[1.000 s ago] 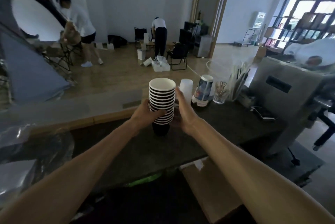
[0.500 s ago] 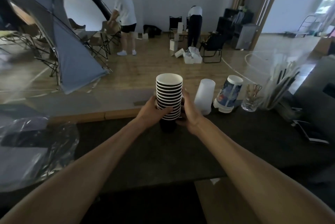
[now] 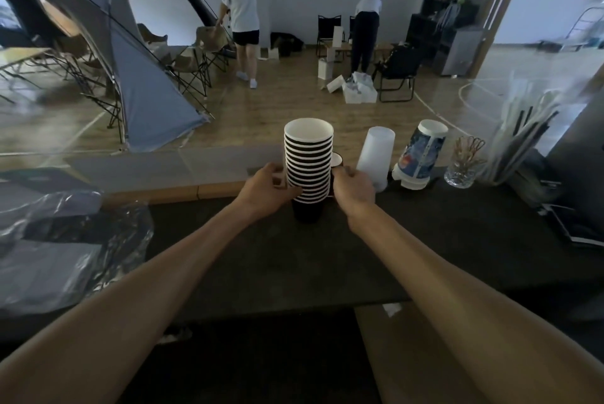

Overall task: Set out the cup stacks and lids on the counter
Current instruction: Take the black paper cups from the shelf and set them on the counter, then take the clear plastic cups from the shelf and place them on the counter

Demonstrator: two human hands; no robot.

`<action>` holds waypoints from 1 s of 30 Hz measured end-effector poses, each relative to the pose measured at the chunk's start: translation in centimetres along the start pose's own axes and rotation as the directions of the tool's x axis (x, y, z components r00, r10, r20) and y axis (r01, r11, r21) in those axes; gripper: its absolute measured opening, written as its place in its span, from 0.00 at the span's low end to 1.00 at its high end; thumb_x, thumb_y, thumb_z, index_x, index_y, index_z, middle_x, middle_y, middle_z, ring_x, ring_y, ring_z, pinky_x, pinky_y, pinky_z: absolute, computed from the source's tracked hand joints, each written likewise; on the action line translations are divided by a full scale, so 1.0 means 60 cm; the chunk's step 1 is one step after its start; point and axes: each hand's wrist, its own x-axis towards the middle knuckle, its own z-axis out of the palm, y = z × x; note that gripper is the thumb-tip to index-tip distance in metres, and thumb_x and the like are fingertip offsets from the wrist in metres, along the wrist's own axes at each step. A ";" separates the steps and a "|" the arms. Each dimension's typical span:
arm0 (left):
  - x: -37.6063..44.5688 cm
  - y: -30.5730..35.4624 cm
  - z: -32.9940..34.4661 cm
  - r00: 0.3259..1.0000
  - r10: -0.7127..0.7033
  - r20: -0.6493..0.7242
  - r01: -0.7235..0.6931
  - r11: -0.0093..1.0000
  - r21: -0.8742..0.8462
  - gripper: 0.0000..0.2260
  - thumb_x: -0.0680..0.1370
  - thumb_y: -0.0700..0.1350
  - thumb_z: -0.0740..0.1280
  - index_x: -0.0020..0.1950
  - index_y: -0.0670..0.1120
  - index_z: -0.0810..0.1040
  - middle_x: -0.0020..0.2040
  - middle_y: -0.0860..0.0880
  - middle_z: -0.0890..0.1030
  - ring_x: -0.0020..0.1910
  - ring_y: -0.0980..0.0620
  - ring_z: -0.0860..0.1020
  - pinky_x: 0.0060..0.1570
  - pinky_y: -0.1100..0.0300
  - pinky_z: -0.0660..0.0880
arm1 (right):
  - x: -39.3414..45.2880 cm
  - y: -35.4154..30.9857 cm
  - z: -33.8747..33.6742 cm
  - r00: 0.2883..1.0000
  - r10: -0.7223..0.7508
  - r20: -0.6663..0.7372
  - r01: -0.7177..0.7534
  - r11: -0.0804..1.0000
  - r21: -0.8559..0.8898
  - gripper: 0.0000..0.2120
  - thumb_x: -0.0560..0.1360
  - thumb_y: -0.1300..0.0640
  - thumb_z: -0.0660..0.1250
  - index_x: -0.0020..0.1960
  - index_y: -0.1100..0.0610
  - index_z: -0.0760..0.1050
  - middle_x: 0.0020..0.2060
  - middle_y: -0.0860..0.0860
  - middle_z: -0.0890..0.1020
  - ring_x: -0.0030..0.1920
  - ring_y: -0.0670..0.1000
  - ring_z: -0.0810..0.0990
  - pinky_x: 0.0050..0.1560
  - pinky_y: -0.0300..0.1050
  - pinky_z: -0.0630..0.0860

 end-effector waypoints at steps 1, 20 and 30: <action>-0.005 -0.003 -0.007 1.000 0.021 -0.016 -0.020 0.999 0.038 0.25 0.75 0.54 0.72 0.69 0.47 0.72 0.58 0.50 0.79 0.53 0.54 0.79 0.42 0.63 0.76 | -0.011 0.003 0.001 0.996 -0.085 -0.033 0.083 0.995 -0.054 0.14 0.80 0.51 0.62 0.58 0.60 0.77 0.44 0.52 0.80 0.42 0.48 0.78 0.38 0.40 0.72; -0.325 -0.240 -0.278 0.976 -0.011 -0.217 0.132 0.823 0.552 0.08 0.75 0.52 0.67 0.48 0.49 0.79 0.48 0.48 0.82 0.47 0.46 0.80 0.47 0.51 0.78 | -0.288 -0.004 0.346 0.748 -0.356 0.560 0.657 0.511 -0.554 0.13 0.77 0.41 0.62 0.45 0.50 0.76 0.39 0.47 0.79 0.40 0.52 0.79 0.42 0.49 0.77; -0.637 -0.487 -0.523 0.889 0.161 -0.428 0.075 0.872 0.484 0.19 0.78 0.46 0.68 0.68 0.47 0.72 0.70 0.49 0.70 0.69 0.53 0.68 0.68 0.61 0.65 | -0.629 -0.034 0.677 0.587 -0.542 0.601 0.808 0.431 -0.402 0.12 0.78 0.46 0.63 0.52 0.54 0.77 0.44 0.49 0.80 0.42 0.49 0.80 0.43 0.48 0.79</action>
